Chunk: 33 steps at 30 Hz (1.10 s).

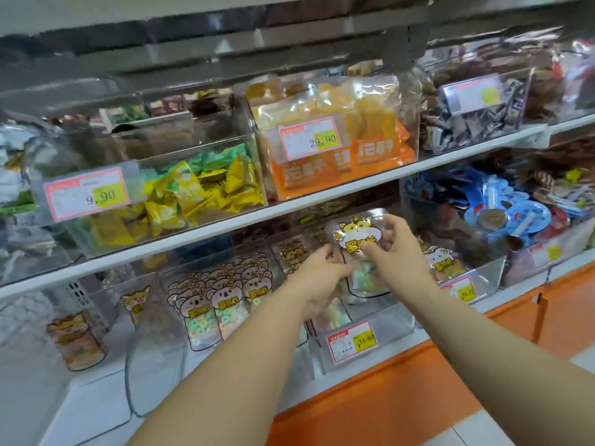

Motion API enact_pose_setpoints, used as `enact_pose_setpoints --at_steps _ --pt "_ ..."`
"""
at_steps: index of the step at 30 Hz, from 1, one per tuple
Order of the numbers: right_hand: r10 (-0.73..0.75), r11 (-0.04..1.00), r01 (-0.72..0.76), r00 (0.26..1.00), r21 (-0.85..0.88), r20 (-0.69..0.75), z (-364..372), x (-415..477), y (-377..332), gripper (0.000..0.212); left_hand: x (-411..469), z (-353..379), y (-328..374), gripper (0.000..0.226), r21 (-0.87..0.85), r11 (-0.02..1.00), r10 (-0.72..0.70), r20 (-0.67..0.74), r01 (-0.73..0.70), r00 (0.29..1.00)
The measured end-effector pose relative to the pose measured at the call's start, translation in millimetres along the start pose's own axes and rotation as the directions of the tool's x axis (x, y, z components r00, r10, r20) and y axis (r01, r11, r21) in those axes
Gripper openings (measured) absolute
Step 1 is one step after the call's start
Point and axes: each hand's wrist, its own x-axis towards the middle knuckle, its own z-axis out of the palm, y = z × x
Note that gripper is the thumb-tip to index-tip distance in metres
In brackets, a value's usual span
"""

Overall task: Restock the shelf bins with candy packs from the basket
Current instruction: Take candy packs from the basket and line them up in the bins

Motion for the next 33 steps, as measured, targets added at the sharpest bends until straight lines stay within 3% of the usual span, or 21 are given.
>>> enact_pose_setpoints --at_steps 3,6,7,9,11,14,16,18,22,28,33 --pt "-0.002 0.988 0.003 1.0 -0.156 0.006 10 16 17 0.057 26 9 -14 0.031 0.022 0.999 -0.03 -0.018 0.03 0.999" --pt "-0.006 0.934 0.034 0.997 -0.356 0.078 19 22 31 0.057 52 12 -29 0.029 0.15 0.989 0.032 -0.098 -0.017 0.995" --pt "-0.028 0.871 0.078 0.994 -0.484 0.11 20 23 32 0.056 59 13 -35 0.04 0.188 0.982 0.05 -0.116 -0.028 0.992" --pt "-0.119 0.593 0.2 0.98 -0.78 0.161 14 26 29 0.051 63 15 -39 0.064 0.217 0.976 0.051 -0.141 -0.02 0.989" --pt "-0.165 0.334 0.278 0.958 -0.9 0.235 7 32 27 0.043 66 17 -41 0.075 0.305 0.952 0.064 -0.158 -0.013 0.985" --pt "-0.11 0.17 0.318 0.947 -0.933 0.302 6 35 30 0.029 62 19 -37 0.059 0.574 0.818 0.137 -0.174 -0.013 0.975" --pt "-0.058 0.117 0.33 0.944 -0.937 0.325 8 37 32 0.028 52 16 -30 0.048 0.703 0.71 0.189 -0.14 -0.037 0.972" --pt "-0.067 0.103 0.342 0.939 -0.934 0.337 10 39 28 0.023 41 9 -28 0.036 0.822 0.558 0.17 0.02 -0.112 0.985" --pt "-0.073 0.123 0.345 0.938 -0.931 0.338 18 37 26 0.026 30 3 -36 0.054 0.941 0.245 -0.178 0.282 -0.235 0.943" --pt "0.009 0.326 0.289 0.951 -0.9 0.309 43 46 46 0.045 36 2 -27 0.054 0.928 0.184 -0.376 0.371 -0.323 0.849" --pt "0.036 0.433 0.308 0.933 -0.847 0.357 39 48 81 0.073 43 2 -35 0.052 0.939 0.159 -0.377 0.345 -0.306 0.86"
